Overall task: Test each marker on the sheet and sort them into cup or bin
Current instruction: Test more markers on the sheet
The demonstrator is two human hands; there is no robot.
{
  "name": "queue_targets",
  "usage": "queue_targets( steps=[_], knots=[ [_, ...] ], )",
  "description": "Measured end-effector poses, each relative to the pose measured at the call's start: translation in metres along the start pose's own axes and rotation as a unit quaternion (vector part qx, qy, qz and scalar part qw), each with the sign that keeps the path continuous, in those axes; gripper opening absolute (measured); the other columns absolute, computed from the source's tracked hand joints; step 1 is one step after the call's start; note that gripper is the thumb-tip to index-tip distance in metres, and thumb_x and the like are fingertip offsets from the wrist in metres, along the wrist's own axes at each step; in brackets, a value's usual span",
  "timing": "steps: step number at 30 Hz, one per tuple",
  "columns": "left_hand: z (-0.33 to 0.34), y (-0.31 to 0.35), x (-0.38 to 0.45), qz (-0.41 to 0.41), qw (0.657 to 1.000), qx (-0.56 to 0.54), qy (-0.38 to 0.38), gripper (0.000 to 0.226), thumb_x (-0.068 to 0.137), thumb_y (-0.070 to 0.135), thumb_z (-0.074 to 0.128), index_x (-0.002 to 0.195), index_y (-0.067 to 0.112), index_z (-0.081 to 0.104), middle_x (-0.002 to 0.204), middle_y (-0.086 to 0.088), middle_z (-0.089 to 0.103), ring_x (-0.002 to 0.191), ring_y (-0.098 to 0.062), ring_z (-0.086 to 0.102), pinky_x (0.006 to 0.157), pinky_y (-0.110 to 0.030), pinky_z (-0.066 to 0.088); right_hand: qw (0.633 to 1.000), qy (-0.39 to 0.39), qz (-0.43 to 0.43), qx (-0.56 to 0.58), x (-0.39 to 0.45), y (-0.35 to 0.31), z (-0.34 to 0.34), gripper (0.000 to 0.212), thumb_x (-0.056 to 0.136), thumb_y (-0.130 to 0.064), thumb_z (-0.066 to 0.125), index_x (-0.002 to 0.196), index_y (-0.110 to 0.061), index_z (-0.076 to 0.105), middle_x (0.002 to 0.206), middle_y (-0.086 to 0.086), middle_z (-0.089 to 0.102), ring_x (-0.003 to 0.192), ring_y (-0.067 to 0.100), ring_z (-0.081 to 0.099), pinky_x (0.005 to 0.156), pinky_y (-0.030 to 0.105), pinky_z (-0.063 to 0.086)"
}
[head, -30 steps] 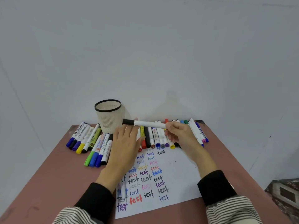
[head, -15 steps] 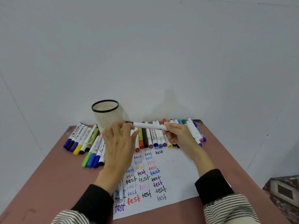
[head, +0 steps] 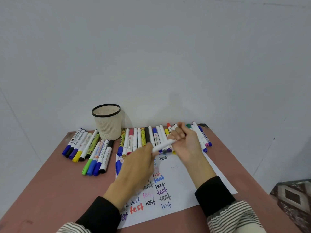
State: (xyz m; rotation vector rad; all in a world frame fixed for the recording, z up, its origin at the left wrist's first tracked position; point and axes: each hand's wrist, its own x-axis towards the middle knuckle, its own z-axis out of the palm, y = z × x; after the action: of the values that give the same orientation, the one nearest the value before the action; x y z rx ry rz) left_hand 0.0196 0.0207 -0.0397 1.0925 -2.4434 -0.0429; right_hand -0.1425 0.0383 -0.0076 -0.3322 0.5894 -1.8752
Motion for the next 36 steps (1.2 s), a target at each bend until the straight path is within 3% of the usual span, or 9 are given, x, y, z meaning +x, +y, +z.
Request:
queue_targets(
  steps=[6,11,23,25,27,29,31,33,36],
  knots=[
    [0.001,0.018,0.001,0.056,0.997,0.004,-0.047,0.035,0.100,0.052,0.017,0.093,0.024,0.036,0.066,0.008,0.041,0.057,-0.010,0.041,0.055,-0.026,0.036,0.999,0.040,-0.014,0.013,-0.004,-0.017,0.000,0.047,0.102,-0.036,0.043,0.059,-0.018,0.035,0.037,-0.007,0.020,0.028,0.006,0.016,0.031,0.016,0.016],
    [-0.001,0.014,-0.001,0.043,0.994,-0.050,-0.083,0.041,0.098,0.056,0.021,0.074,0.026,0.034,0.060,0.005,0.041,0.053,-0.011,0.037,0.053,-0.027,0.032,0.999,0.007,-0.030,-0.019,-0.010,-0.017,0.008,0.048,0.102,-0.039,0.042,0.060,-0.019,0.031,0.036,-0.007,0.019,0.027,0.005,0.015,0.029,0.018,0.017],
    [-0.001,0.017,-0.006,0.012,0.969,-0.222,-0.109,0.052,0.088,0.064,0.030,0.065,0.019,0.040,0.059,0.003,0.035,0.050,-0.010,0.029,0.052,-0.024,0.029,0.997,-0.056,-0.037,-0.045,-0.015,-0.021,0.006,0.051,0.101,-0.041,0.041,0.055,-0.018,0.043,0.036,-0.008,0.023,0.029,0.003,0.019,0.032,0.018,0.017],
    [-0.002,0.013,-0.006,0.015,0.978,-0.188,-0.090,0.051,0.089,0.064,0.027,0.073,0.020,0.048,0.057,0.006,0.036,0.047,-0.009,0.031,0.050,-0.023,0.030,0.995,-0.079,-0.036,-0.048,-0.017,-0.020,0.006,0.036,0.097,-0.039,0.048,0.074,-0.013,0.056,0.043,-0.006,0.031,0.037,0.005,0.031,0.040,0.017,0.032],
    [-0.006,0.004,-0.004,0.024,0.995,-0.089,-0.047,0.053,0.088,0.066,0.022,0.084,0.023,0.052,0.056,0.006,0.040,0.047,-0.010,0.035,0.049,-0.024,0.033,0.991,-0.104,-0.027,-0.078,-0.018,-0.017,0.007,0.031,0.090,-0.038,0.056,0.100,-0.009,0.062,0.065,0.001,0.055,0.064,0.012,0.057,0.066,0.023,0.051],
    [-0.010,-0.005,-0.002,0.023,0.999,-0.028,0.000,0.050,0.089,0.066,0.021,0.088,0.026,0.050,0.056,0.006,0.043,0.048,-0.010,0.038,0.048,-0.024,0.033,0.976,-0.117,-0.020,-0.180,-0.016,-0.012,0.005,0.040,0.086,-0.035,0.058,0.117,-0.010,0.061,0.100,0.006,0.065,0.098,0.019,0.061,0.088,0.031,0.050],
    [-0.012,-0.012,-0.001,0.021,0.999,-0.016,0.031,0.047,0.091,0.064,0.026,0.087,0.025,0.051,0.056,0.005,0.045,0.049,-0.011,0.041,0.046,-0.023,0.029,0.928,-0.128,-0.019,-0.351,-0.016,-0.001,0.005,0.047,0.087,-0.039,0.054,0.126,-0.014,0.060,0.120,-0.001,0.060,0.115,0.014,0.052,0.096,0.031,0.043],
    [-0.011,-0.015,0.001,0.030,0.999,-0.003,0.044,0.043,0.094,0.061,0.031,0.085,0.023,0.049,0.057,0.005,0.046,0.050,-0.012,0.043,0.047,-0.024,0.031,0.869,-0.131,-0.005,-0.477,-0.018,0.011,0.003,0.052,0.087,-0.052,0.048,0.128,-0.024,0.062,0.129,-0.012,0.054,0.121,0.005,0.046,0.101,0.031,0.036],
    [-0.012,-0.017,0.002,0.029,0.997,-0.050,0.044,0.035,0.095,0.055,0.039,0.084,0.023,0.046,0.059,0.006,0.046,0.051,-0.010,0.041,0.048,-0.021,0.026,0.853,-0.092,-0.048,-0.511,-0.018,0.016,0.002,0.050,0.099,-0.052,0.028,0.116,-0.029,0.070,0.131,-0.011,0.053,0.120,0.005,0.045,0.098,0.030,0.034]
  ],
)
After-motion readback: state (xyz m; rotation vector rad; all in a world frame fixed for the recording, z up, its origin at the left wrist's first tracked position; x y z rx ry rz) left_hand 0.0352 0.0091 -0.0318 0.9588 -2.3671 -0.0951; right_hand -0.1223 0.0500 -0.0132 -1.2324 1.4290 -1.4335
